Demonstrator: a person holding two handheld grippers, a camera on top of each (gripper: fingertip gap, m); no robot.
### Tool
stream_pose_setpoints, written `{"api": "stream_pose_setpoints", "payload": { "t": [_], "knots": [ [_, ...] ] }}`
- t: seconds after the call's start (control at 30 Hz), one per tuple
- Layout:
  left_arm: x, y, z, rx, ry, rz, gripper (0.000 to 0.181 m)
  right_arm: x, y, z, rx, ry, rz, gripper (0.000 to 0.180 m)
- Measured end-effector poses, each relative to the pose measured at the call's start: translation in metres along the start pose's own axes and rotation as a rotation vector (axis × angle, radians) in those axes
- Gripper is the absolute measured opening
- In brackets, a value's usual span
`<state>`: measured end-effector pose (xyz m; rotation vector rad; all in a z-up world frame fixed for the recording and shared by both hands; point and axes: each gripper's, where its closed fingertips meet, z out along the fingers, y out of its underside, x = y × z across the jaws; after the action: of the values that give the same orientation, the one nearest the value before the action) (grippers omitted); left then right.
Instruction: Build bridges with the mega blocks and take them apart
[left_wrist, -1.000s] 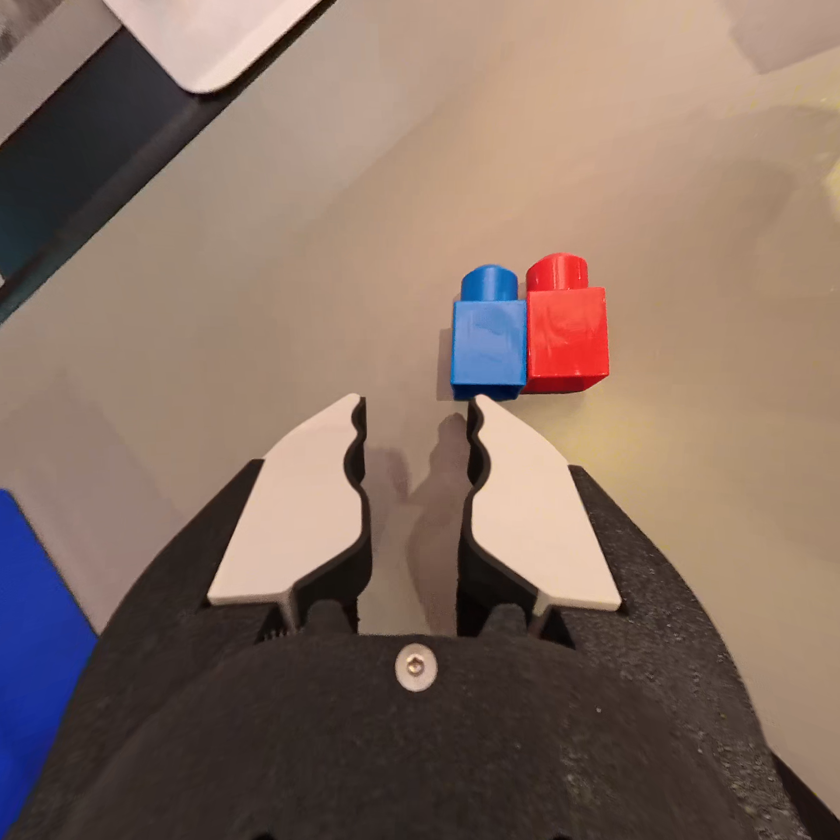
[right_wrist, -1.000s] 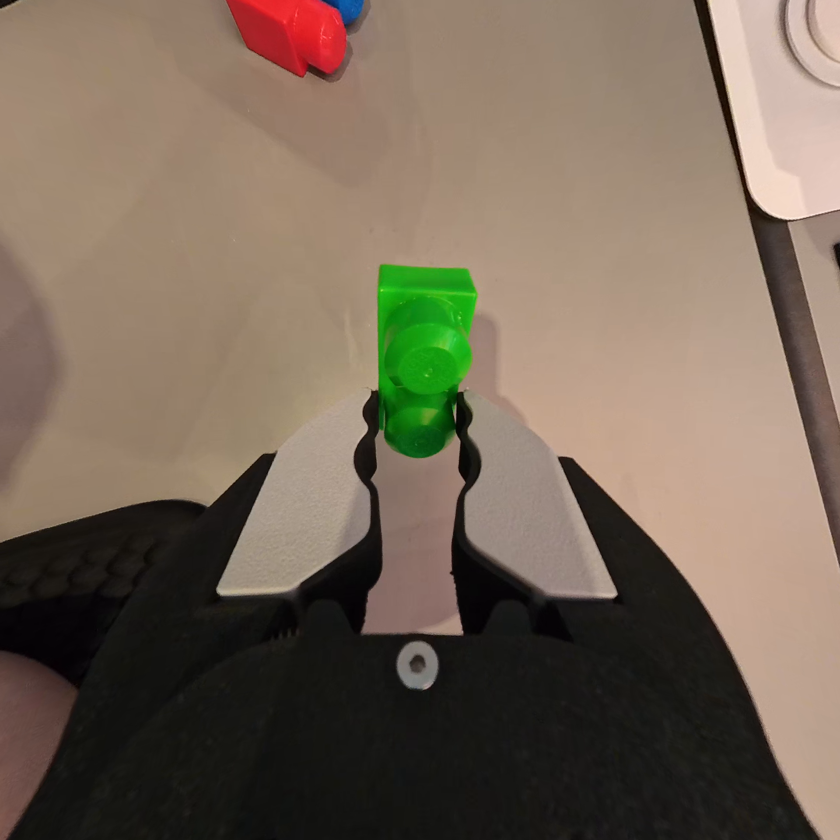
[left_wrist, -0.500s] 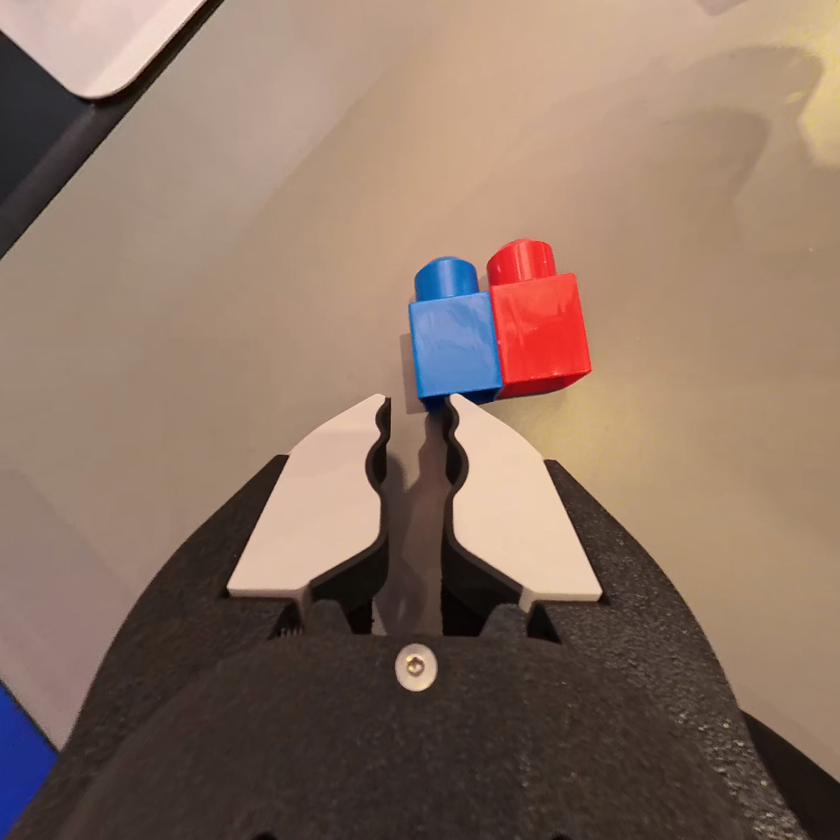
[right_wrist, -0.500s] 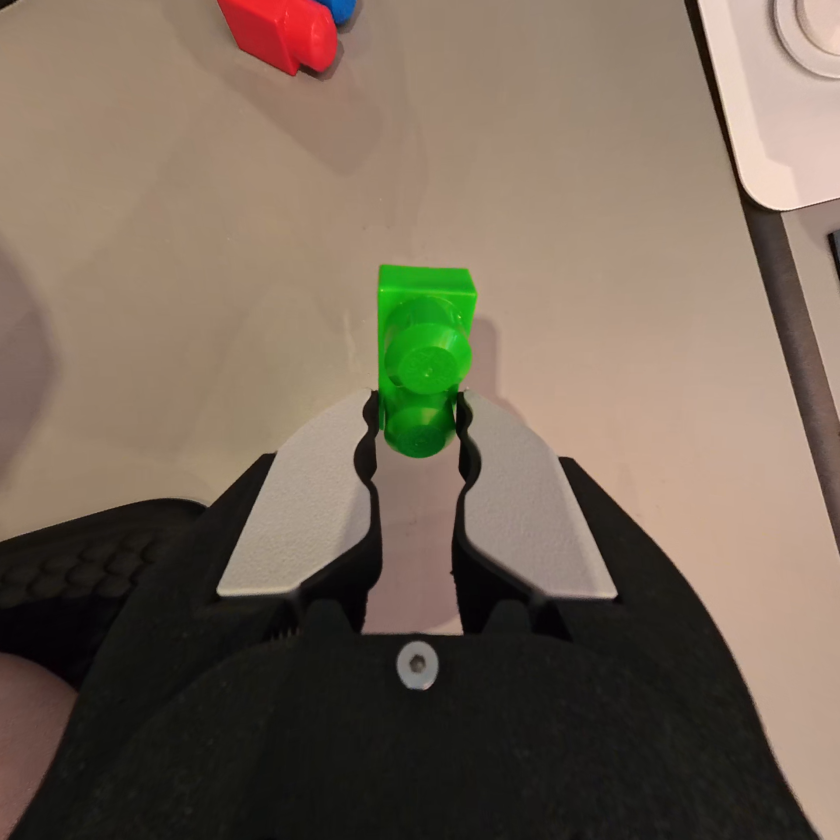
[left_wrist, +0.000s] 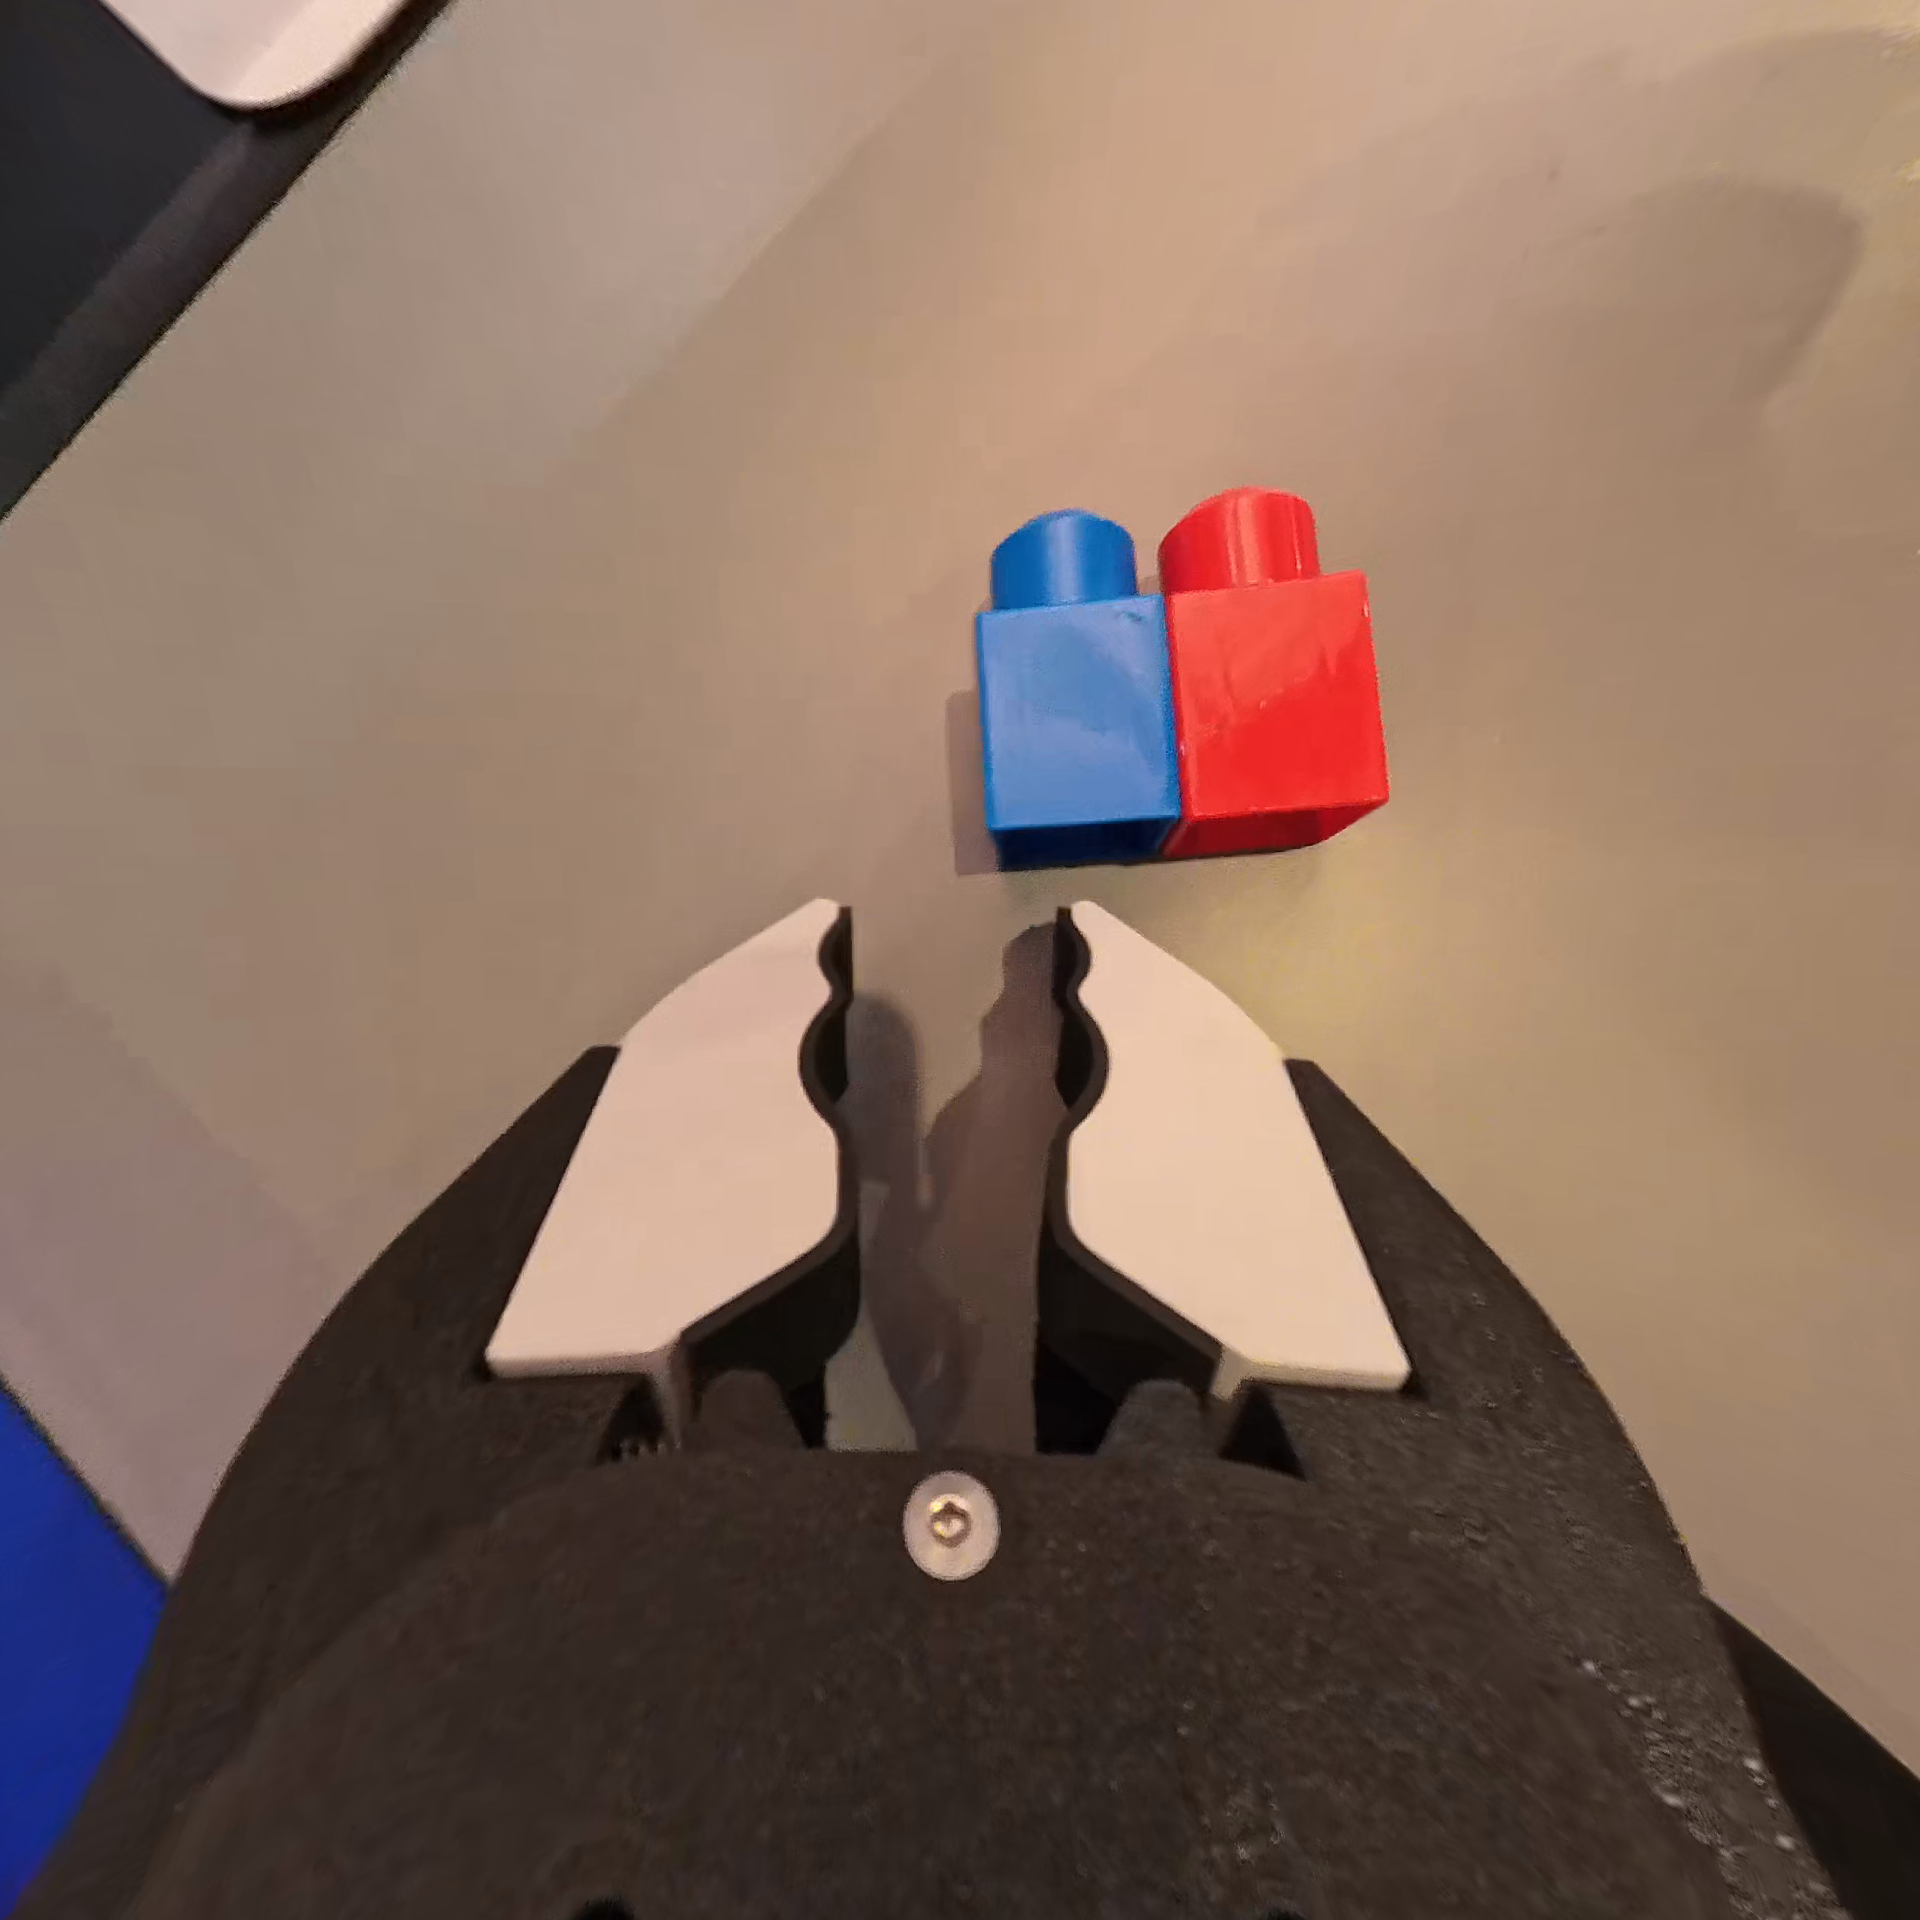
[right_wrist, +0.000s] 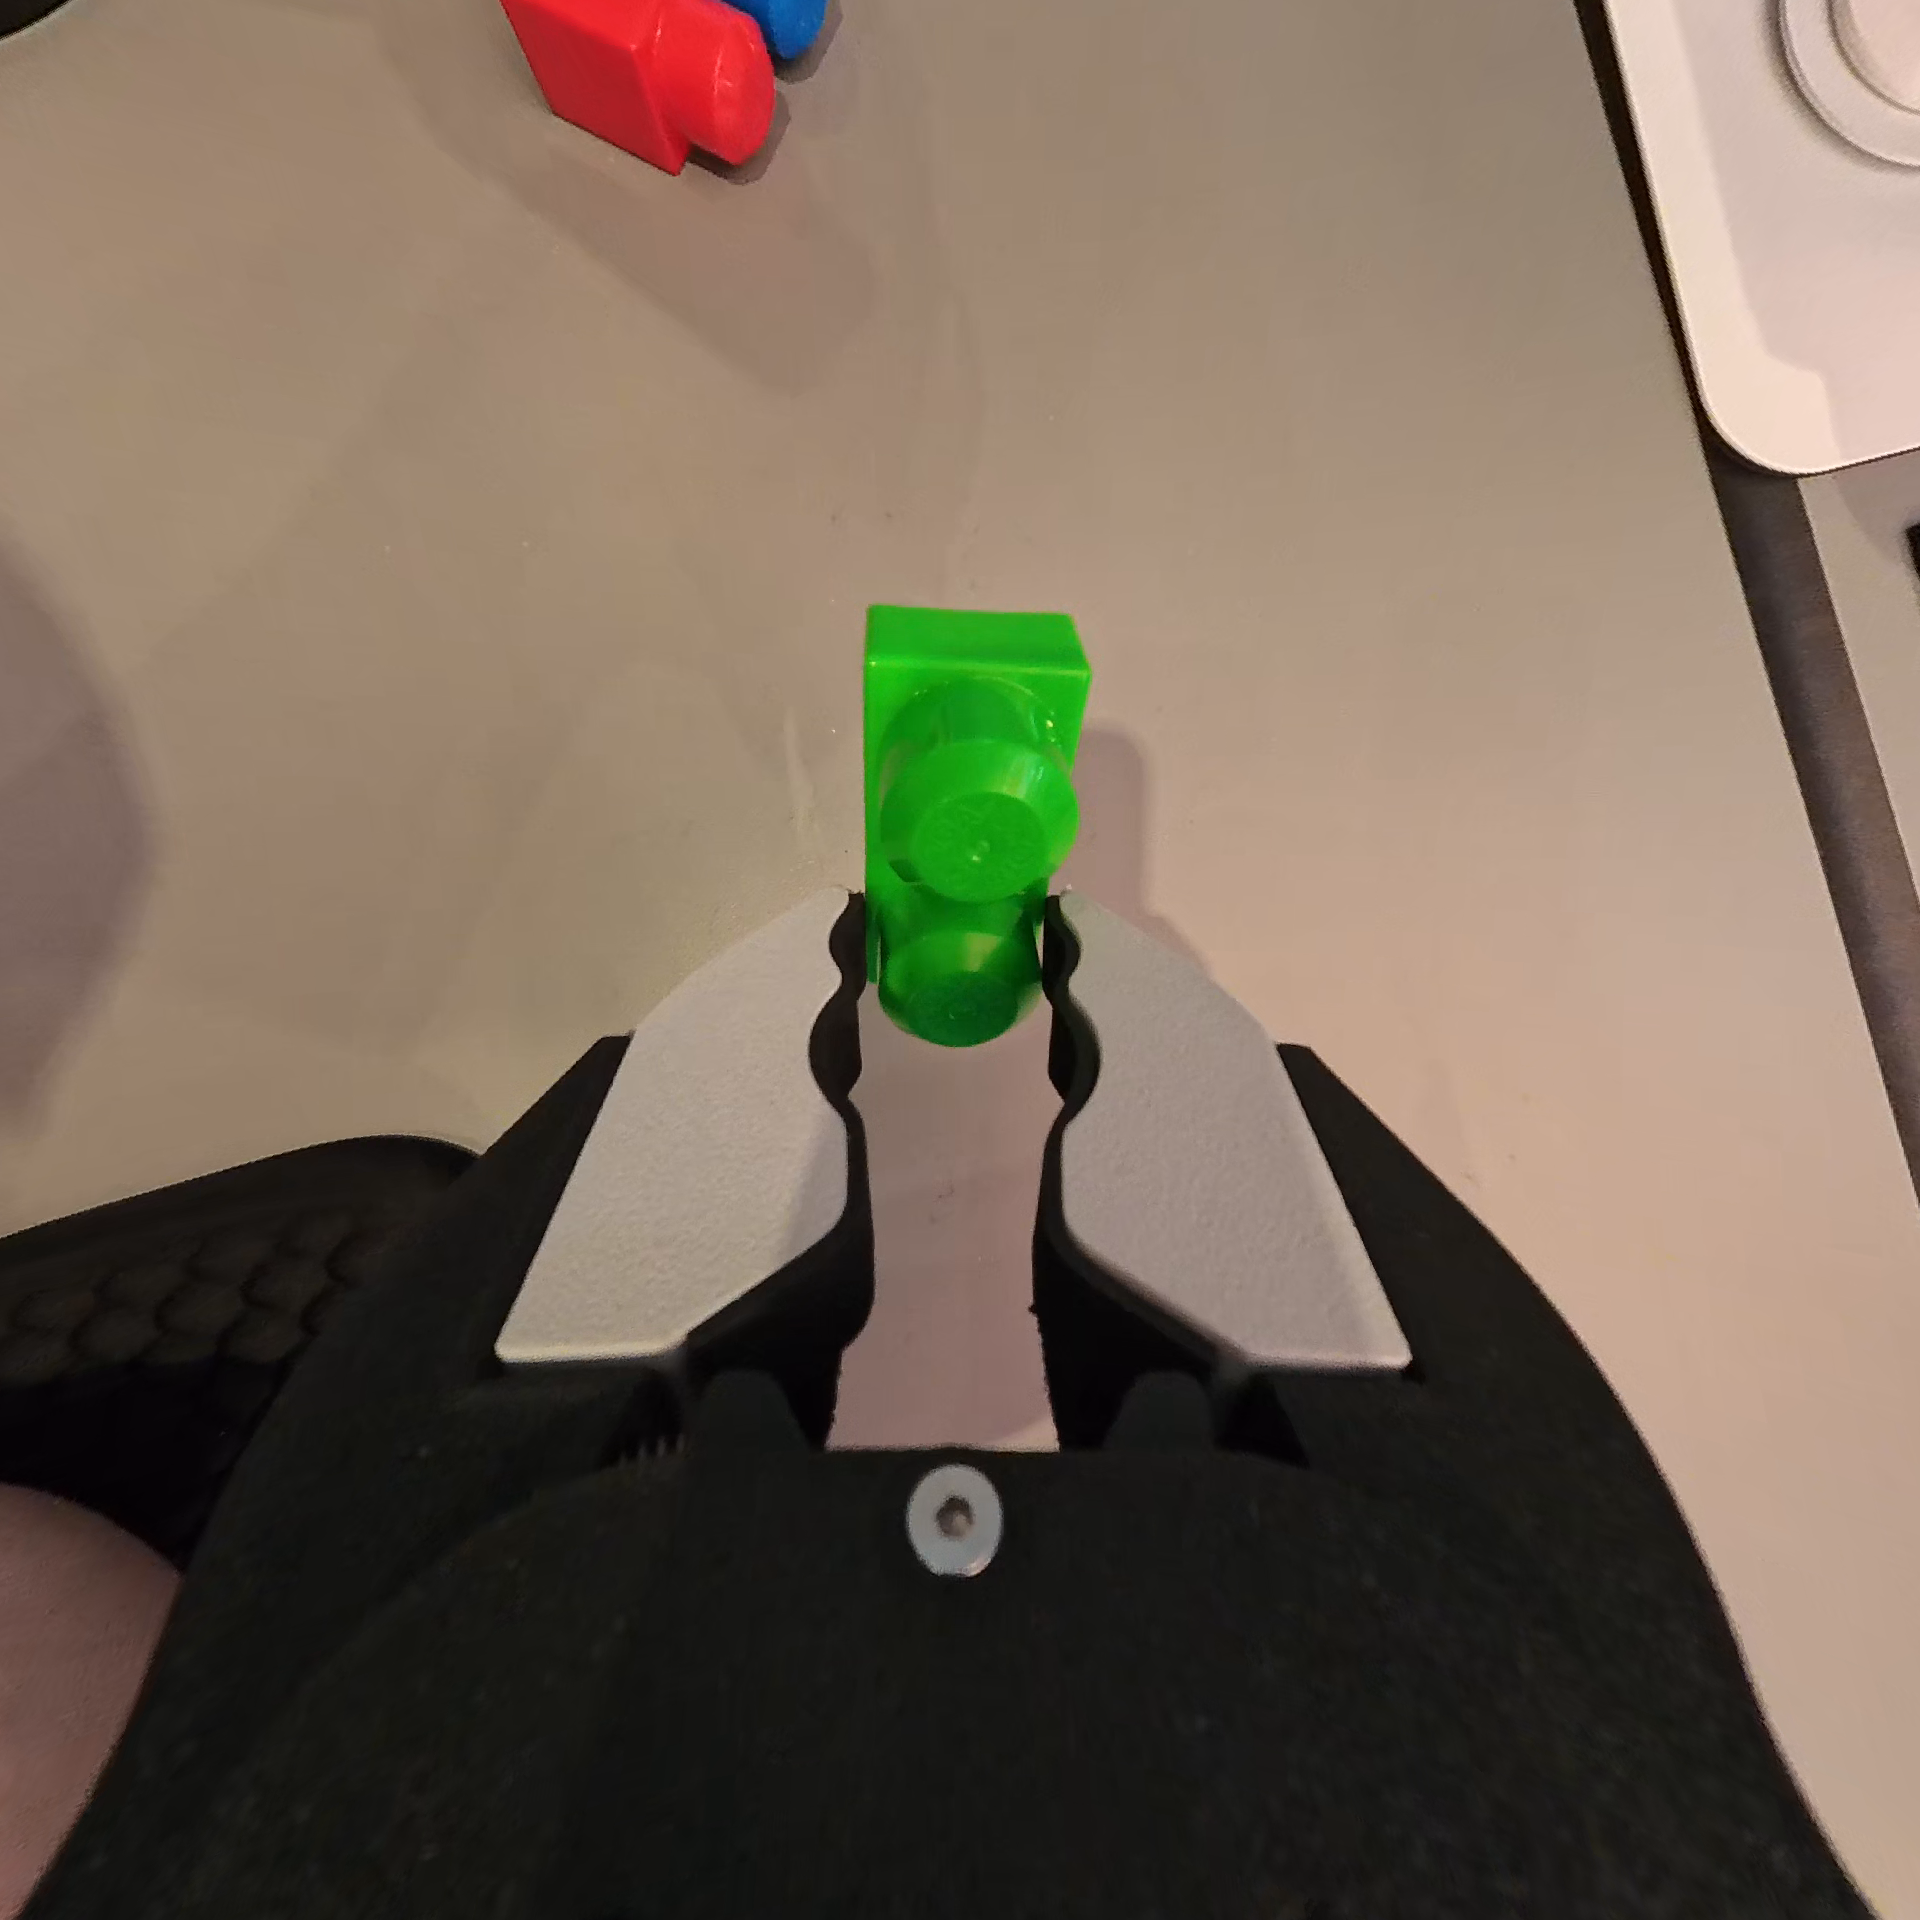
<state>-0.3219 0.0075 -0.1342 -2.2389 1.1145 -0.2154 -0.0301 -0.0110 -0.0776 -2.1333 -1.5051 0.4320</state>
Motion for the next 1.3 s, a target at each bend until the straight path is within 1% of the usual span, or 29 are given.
{"api": "stream_pose_setpoints", "payload": {
  "t": [0.03,0.1,0.17,0.23,0.27,0.3,0.33,0.43,0.47,0.6,0.63,0.67,0.73,0.77,0.8,0.87,1.3],
  "knots": [
    [-0.002,-0.002,-0.005,0.019,0.003,-0.019,0.041,0.0,0.0,0.0,0.001,-0.001,-0.001,0.032],
    [0.005,-0.016,-0.02,0.093,0.081,-0.108,0.069,0.0,0.0,0.0,0.003,0.001,-0.001,0.032],
    [0.018,-0.038,-0.038,0.185,0.196,-0.188,0.084,0.001,0.0,0.0,0.006,-0.001,0.001,0.032],
    [0.038,-0.051,-0.048,0.2,0.31,-0.22,0.092,0.001,0.0,0.0,0.006,-0.002,0.004,0.032],
    [0.044,-0.054,-0.046,0.176,0.323,-0.243,0.099,0.001,0.001,0.0,0.004,-0.003,0.007,0.032],
    [0.046,-0.054,-0.041,0.145,0.306,-0.26,0.102,0.001,0.001,0.0,0.002,-0.001,0.007,0.032],
    [0.045,-0.054,-0.035,0.12,0.263,-0.258,0.102,0.001,0.002,0.0,0.001,0.001,0.006,0.032],
    [0.031,-0.046,-0.016,0.04,0.058,-0.184,0.103,0.001,0.001,-0.002,0.009,0.003,0.007,0.032],
    [0.03,-0.044,-0.011,0.011,0.022,-0.158,0.105,0.001,0.001,-0.003,0.011,0.003,0.008,0.032],
    [0.035,-0.034,0.007,-0.109,-0.013,-0.101,0.095,0.001,0.003,-0.002,0.001,0.001,0.009,0.032],
    [0.034,-0.034,0.01,-0.112,-0.027,-0.085,0.098,0.001,0.003,-0.001,0.0,-0.001,0.009,0.032],
    [0.031,-0.034,0.012,-0.12,-0.044,-0.071,0.097,0.001,0.003,-0.002,0.001,0.0,0.008,0.032],
    [0.031,-0.032,0.015,-0.144,-0.047,-0.066,0.1,0.001,0.003,-0.002,0.003,0.0,0.008,0.032],
    [0.032,-0.032,0.016,-0.146,-0.034,-0.073,0.096,0.001,0.003,-0.002,0.004,0.0,0.009,0.032],
    [0.034,-0.032,0.017,-0.148,-0.021,-0.079,0.097,0.001,0.003,-0.003,0.005,0.0,0.01,0.032],
    [0.035,-0.031,0.018,-0.158,-0.008,-0.08,0.095,0.001,0.004,-0.002,0.003,-0.003,0.013,0.032],
    [0.041,-0.028,0.028,-0.169,0.06,-0.13,0.094,0.002,0.006,-0.002,0.001,-0.007,0.02,0.032]
  ]
}}
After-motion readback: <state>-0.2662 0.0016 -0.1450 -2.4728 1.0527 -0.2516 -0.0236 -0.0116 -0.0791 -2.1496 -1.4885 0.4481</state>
